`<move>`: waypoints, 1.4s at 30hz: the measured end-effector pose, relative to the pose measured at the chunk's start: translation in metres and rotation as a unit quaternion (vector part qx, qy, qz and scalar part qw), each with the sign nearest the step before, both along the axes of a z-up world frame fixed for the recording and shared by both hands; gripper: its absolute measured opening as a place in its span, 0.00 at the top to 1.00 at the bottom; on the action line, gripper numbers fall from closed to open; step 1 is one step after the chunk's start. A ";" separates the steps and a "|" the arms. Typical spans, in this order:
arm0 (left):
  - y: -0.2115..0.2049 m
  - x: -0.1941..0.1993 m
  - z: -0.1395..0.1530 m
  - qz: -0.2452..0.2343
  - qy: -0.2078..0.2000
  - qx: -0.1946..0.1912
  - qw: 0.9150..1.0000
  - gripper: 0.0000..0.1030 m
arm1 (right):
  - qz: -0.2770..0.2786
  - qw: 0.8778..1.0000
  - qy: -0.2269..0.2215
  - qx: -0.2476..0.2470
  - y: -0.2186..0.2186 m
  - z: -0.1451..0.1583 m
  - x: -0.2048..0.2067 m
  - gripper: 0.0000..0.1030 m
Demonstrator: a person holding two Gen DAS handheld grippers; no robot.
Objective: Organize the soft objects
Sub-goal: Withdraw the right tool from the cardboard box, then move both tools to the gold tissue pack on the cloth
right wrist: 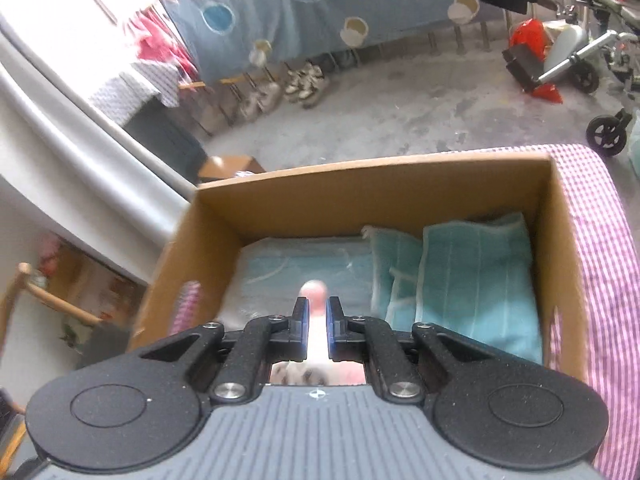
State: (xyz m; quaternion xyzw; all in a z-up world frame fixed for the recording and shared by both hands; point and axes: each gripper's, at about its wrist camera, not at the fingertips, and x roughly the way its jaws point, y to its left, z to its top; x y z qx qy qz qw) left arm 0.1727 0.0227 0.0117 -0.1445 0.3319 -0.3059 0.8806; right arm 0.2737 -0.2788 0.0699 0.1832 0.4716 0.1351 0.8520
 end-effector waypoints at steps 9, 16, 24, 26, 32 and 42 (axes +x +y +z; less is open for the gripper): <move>0.000 -0.016 0.016 0.012 -0.004 0.008 1.000 0.02 | -0.010 0.992 -0.051 0.113 -0.025 0.014 -0.108 0.90; -0.004 -0.039 0.022 0.005 0.000 0.014 1.000 0.01 | -0.075 0.978 -0.104 0.165 -0.058 0.000 -0.204 0.45; -0.052 -0.068 0.010 -0.078 0.010 0.044 0.996 0.01 | -0.175 0.963 -0.061 0.195 -0.088 -0.058 -0.275 0.44; -0.071 -0.072 0.001 -0.107 0.020 0.054 0.993 0.01 | -0.188 0.962 -0.050 0.193 -0.090 -0.071 -0.286 0.44; -0.133 -0.084 -0.045 -0.184 0.044 0.109 0.976 0.04 | -0.205 0.969 0.000 0.137 -0.086 -0.111 -0.297 0.44; -0.193 -0.098 -0.091 -0.248 0.066 0.183 0.949 0.16 | -0.188 0.975 0.034 0.111 -0.077 -0.152 -0.287 0.47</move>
